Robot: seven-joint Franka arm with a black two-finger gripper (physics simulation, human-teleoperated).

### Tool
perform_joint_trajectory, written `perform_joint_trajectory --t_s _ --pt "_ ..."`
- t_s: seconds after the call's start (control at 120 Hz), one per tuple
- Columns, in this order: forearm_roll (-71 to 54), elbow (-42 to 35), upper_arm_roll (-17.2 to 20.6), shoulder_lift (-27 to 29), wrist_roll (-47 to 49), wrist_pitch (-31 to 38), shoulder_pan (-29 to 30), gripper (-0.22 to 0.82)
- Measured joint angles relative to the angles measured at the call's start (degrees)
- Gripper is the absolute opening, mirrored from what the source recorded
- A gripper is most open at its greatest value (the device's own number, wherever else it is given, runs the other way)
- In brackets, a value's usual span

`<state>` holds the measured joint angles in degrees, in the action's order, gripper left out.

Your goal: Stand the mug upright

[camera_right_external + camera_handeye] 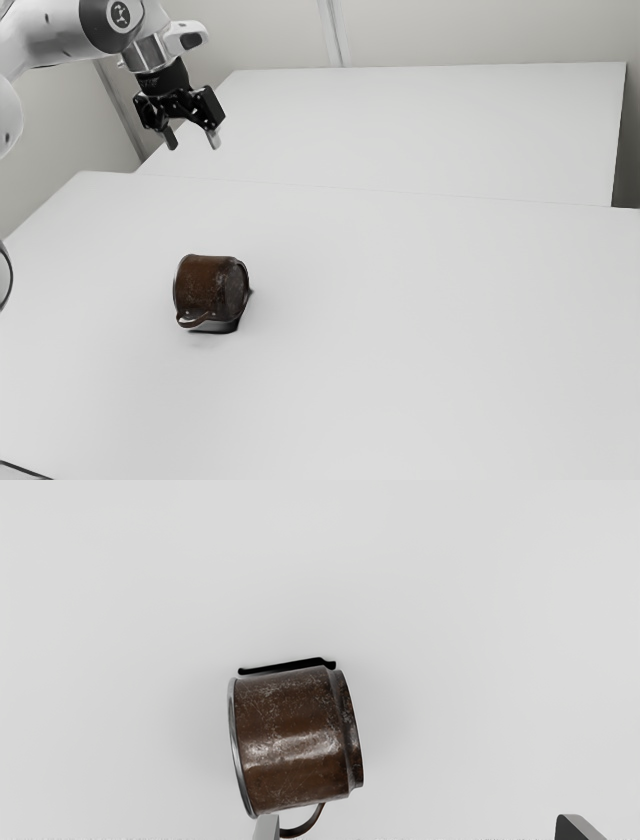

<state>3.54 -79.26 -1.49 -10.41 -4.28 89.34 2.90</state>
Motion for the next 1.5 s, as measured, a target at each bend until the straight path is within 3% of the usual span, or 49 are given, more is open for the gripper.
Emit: perform_joint_trajectory --t_s 0.442,0.683,0.767,1.025,1.25,1.5 --pt "1.0 -2.1 -0.7 1.8 -0.1 -1.0 0.4 0.60" --pt "17.0 -7.8 -14.6 2.1 -5.7 -2.0 1.4 0.60" --pt "24.6 -9.7 -16.7 -0.1 -9.2 -2.3 5.3 0.60" --pt "44.3 -22.3 -17.5 -5.3 -19.8 -2.9 11.5 0.60" --pt "54.2 -26.1 -17.5 -11.8 -29.4 -2.9 14.1 0.60" --pt "60.8 -31.1 -17.3 -12.4 -37.6 -5.5 14.2 0.60"
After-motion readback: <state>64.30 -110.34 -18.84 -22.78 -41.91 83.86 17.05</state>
